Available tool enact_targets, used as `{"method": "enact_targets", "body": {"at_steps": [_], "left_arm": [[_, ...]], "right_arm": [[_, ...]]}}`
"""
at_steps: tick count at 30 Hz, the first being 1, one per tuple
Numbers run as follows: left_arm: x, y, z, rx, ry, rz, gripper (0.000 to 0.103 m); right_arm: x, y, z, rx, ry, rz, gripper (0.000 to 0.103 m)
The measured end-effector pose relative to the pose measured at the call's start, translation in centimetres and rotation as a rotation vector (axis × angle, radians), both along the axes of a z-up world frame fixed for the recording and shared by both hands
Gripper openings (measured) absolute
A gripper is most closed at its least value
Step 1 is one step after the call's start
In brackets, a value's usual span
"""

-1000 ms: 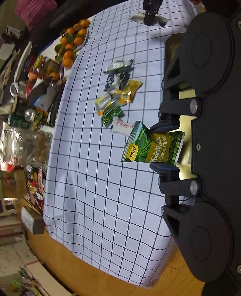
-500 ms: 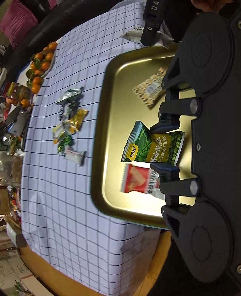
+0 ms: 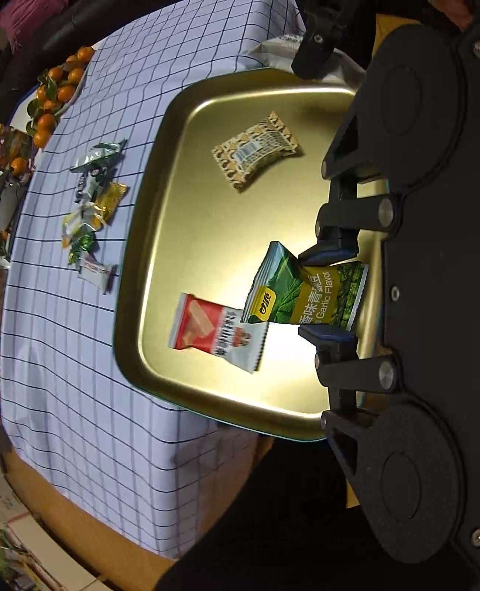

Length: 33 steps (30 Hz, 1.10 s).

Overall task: Organize snacks
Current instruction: 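Lift both held packets and carry them over the gold tray, then open the left gripper to drop the green pea packet while the right drops the white bar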

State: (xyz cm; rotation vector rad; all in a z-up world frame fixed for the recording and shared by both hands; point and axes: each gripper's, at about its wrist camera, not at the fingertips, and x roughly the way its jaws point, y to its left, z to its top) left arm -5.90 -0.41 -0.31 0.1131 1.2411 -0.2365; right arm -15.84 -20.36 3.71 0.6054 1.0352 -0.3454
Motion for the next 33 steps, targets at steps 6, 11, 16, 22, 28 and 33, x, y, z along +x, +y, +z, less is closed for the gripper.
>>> {"method": "enact_targets", "body": {"at_steps": [6,11,16,22,28,33], "left_arm": [[-0.1,-0.7,0.6,0.046,-0.037,-0.012,0.042],[0.1,-0.8,1.3,0.020,-0.030,-0.018,0.043],[-0.2,-1.0,0.9,0.039,-0.024,-0.029,0.043],[-0.2,-0.5,0.7,0.020,-0.006,-0.012,0.043],[-0.2,-0.4,0.8,0.031,-0.007,-0.004,0.043],[-0.3,-0.4,0.6,0.040,0.006,-0.008,0.043]], "right_arm": [[0.0,1.2,-0.5,0.006,0.027,0.050,0.021],[-0.2,1.7,-0.4,-0.002,0.028,0.077,0.022],[-0.2,1.5,-0.4,-0.003,0.029,0.078,0.022],[-0.2,1.2,-0.5,0.001,0.032,0.070,0.022],[-0.1,1.5,-0.5,0.009,0.023,0.076,0.026],[0.1,1.5,-0.4,0.015,0.011,0.081,0.035]]}}
